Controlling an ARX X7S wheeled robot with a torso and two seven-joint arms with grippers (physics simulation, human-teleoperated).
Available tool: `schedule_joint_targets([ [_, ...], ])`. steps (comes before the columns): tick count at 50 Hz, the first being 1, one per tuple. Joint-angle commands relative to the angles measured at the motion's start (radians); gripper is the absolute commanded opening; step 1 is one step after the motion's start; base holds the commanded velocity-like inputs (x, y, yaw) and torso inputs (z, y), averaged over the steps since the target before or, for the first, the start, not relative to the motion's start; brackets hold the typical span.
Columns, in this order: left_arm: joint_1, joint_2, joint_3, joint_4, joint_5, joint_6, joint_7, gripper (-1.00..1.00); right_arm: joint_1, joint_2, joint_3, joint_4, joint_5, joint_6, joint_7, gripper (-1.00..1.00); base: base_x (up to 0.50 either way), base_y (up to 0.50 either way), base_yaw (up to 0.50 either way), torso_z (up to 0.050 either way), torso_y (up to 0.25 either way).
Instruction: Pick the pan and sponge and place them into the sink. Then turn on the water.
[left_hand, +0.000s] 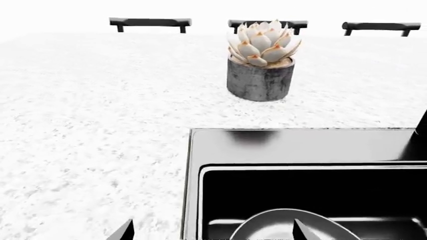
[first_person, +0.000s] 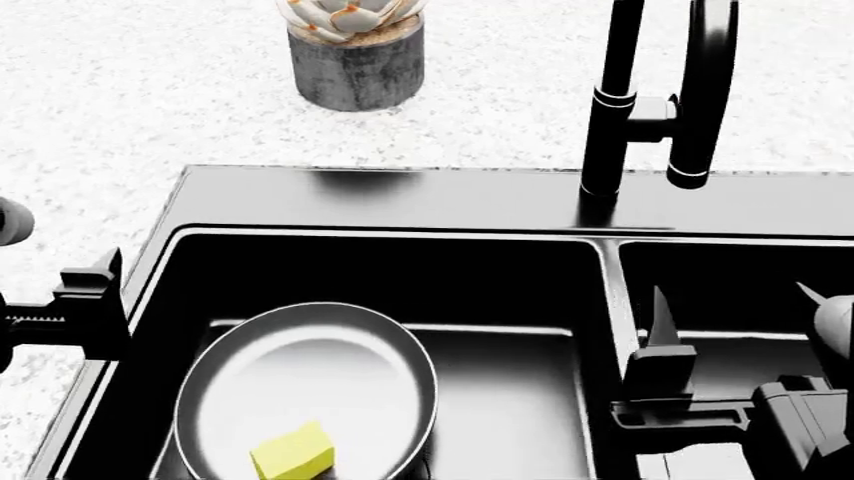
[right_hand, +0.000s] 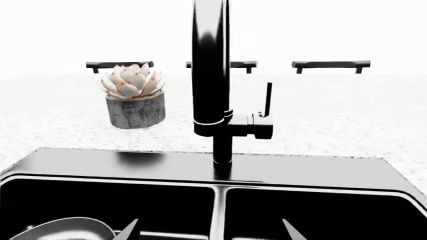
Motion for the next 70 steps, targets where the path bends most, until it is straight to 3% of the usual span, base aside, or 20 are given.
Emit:
schedule_joint_targets([
  [1, 0.008, 0.003, 0.001, -0.008, 0.005, 0.003, 0.006, 1.00, -0.011, -0.003, 0.001, 0.002, -0.010, -0.012, -0.006, 1.00, 0.00, -0.28, 0.00, 0.000, 0.000],
  [51, 0.029, 0.011, -0.003, -0.035, 0.016, 0.006, 0.019, 1.00, -0.016, -0.012, -0.020, 0.011, -0.027, -0.026, -0.007, 1.00, 0.00, -0.27, 0.00, 0.000, 0.000],
  [70, 0.045, -0.001, -0.006, -0.054, 0.017, 0.015, 0.042, 1.00, -0.006, -0.020, -0.064, 0.031, -0.061, -0.030, -0.032, 1.00, 0.06, 0.00, 0.00, 0.000, 0.000],
])
